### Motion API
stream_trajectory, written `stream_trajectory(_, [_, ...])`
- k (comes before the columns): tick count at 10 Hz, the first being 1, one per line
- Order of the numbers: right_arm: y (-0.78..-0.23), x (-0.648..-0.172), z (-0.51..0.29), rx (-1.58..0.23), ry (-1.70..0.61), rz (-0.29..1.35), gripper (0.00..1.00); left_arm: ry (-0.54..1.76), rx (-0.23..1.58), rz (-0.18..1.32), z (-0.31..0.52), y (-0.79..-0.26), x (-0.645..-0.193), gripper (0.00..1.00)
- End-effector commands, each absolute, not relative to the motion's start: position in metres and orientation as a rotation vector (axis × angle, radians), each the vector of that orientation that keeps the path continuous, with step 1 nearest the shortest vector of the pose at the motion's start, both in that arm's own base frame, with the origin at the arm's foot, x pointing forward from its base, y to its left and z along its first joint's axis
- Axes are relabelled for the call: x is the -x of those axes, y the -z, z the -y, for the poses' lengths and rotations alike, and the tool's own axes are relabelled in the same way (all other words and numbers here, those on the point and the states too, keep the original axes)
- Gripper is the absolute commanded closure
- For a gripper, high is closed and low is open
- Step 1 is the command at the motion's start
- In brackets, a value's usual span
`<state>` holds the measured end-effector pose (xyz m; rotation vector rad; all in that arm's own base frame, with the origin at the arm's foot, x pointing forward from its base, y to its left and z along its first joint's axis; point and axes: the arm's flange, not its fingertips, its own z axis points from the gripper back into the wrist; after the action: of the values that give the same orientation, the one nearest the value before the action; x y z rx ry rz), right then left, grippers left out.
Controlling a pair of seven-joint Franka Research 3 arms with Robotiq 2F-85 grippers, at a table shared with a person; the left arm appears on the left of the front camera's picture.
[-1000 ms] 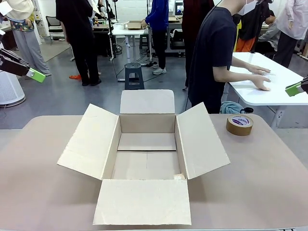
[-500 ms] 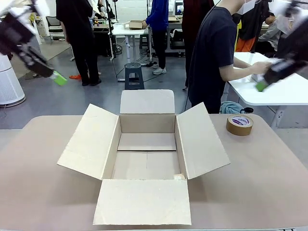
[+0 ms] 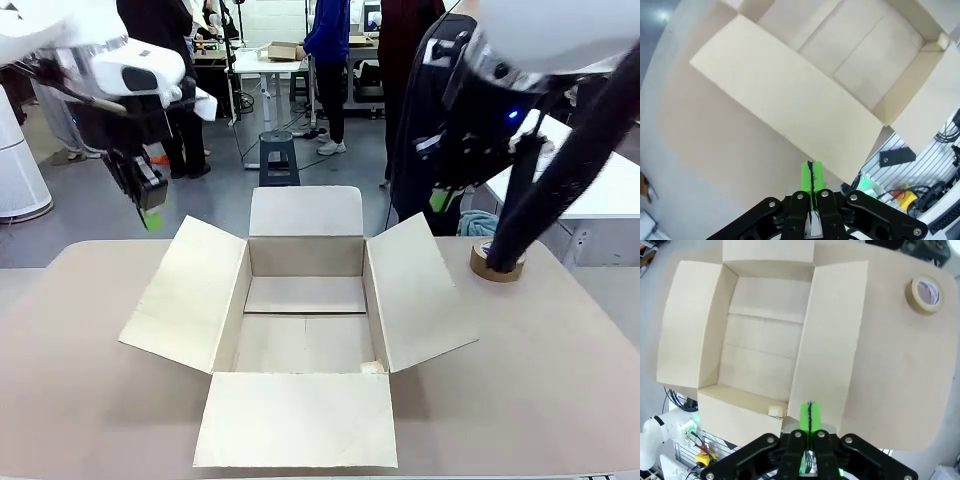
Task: Wrap the clocks to prevent damage.
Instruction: Open the side flaps of the Package Box.
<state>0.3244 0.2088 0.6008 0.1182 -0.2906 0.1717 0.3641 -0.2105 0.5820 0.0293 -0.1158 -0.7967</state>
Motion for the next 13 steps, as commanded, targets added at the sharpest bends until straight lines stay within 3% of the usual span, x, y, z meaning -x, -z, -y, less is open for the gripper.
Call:
stream_trajectory(1, [-0.596, -0.337, -0.22, -0.094, -0.146, 0.246, 0.99, 0.793, -0.056, 0.065, 0.221, -0.586, -0.366, 1.0])
stream_trajectory(2, [-0.592, -0.337, -0.222, -0.091, -0.228, 0.249, 0.99, 0.814, -0.035, 0.103, 0.221, -0.591, -0.364, 1.0])
stream_trajectory(6, [-0.585, -0.335, -0.219, -0.105, -0.176, 0.248, 0.99, 0.795, -0.046, 0.078, 0.218, -0.575, -0.365, 1.0])
stream_trajectory(10, [-0.529, -0.329, -0.26, 0.078, -0.116, 0.316, 0.99, 0.226, -0.163, 0.119, 0.26, -0.525, -0.382, 1.0])
stream_trajectory(13, [-0.493, -0.345, -0.261, 0.092, -0.107, 0.381, 0.99, 0.122, -0.208, 0.169, 0.264, -0.492, -0.386, 1.0])
